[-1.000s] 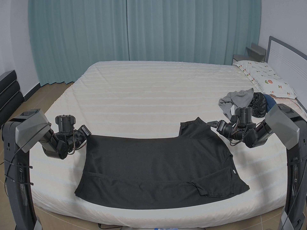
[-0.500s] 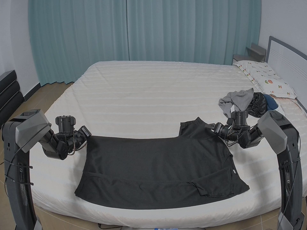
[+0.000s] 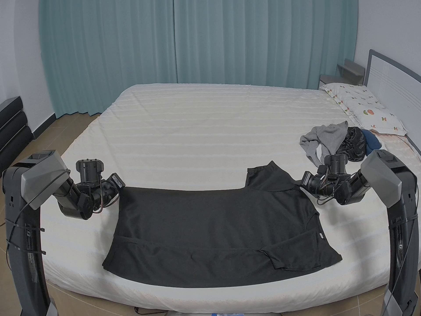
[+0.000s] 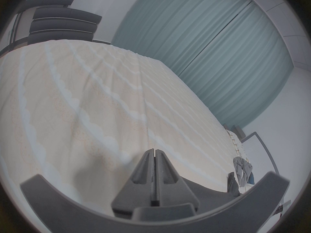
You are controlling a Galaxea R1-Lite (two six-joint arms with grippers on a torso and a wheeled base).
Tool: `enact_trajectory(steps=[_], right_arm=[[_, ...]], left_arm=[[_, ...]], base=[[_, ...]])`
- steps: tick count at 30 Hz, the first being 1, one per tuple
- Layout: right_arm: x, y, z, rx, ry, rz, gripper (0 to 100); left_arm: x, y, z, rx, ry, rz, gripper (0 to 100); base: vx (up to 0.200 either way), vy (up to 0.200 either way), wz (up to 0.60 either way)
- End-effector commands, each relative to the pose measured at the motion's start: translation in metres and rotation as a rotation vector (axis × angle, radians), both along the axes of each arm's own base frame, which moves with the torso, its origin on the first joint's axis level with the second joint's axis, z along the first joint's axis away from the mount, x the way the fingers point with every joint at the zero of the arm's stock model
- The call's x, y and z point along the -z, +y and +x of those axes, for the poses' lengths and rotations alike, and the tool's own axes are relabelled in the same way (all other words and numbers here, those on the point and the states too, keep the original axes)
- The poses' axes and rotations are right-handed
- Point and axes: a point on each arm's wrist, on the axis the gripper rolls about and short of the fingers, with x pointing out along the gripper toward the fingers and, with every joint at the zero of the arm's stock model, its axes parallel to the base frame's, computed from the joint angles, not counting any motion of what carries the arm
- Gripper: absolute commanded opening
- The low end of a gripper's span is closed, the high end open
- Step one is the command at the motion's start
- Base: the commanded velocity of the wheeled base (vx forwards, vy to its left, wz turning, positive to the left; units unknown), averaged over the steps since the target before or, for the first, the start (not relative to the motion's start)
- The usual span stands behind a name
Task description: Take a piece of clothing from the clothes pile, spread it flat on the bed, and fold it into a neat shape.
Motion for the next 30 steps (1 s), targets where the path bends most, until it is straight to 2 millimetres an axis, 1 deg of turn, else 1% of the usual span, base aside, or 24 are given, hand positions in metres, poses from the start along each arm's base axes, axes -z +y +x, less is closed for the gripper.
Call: enact_trajectory(steps=[1, 5, 6, 9, 16, 17, 20, 24, 26, 30], right_arm=[[-0.023, -0.015, -0.015, -0.016, -0.004, 0.021, 0], [-0.027, -0.017, -0.026, -0.048, 0.014, 0.04, 0], [-0.027, -0.017, -0.026, -0.048, 0.014, 0.04, 0], [-0.027, -0.02, -0.035, -0.086, 0.036, 0.044, 0], [-0.013, -0.019, -0.042, -0.14, 0.094, 0.003, 0], [-0.013, -0.019, -0.042, -0.141, 0.095, 0.002, 100], [-0.014, -0.017, -0.04, -0.155, 0.09, -0.012, 100], [-0.026, -0.014, -0.028, -0.153, 0.033, -0.013, 100], [-0.028, -0.01, -0.022, -0.156, 0.013, -0.016, 100], [-0.022, -0.003, -0.011, -0.151, -0.002, -0.028, 100]], left_arm=[[-0.002, 0.002, -0.001, -0.007, 0.0, -0.001, 0], [-0.002, 0.002, -0.002, -0.007, 0.002, -0.001, 0], [-0.002, 0.002, -0.002, -0.007, 0.002, -0.001, 0], [-0.001, 0.002, -0.003, -0.008, 0.005, -0.001, 0], [-0.001, 0.002, -0.004, -0.007, 0.006, -0.001, 0], [-0.001, 0.002, -0.004, -0.007, 0.008, -0.001, 0], [-0.001, 0.002, -0.004, -0.008, 0.008, -0.001, 0], [-0.001, 0.001, -0.004, -0.005, 0.008, -0.001, 0], [0.0, 0.001, -0.004, -0.005, 0.009, -0.001, 0], [0.0, 0.001, -0.004, -0.004, 0.011, -0.002, 0]], base=[[0.0, 0.0, 0.0], [0.0, 0.0, 0.0], [0.0, 0.0, 0.0], [0.0, 0.0, 0.0], [0.0, 0.0, 0.0], [0.0, 0.0, 0.0], [0.0, 0.0, 0.0], [0.0, 0.0, 0.0], [0.0, 0.0, 0.0], [0.0, 0.0, 0.0]])
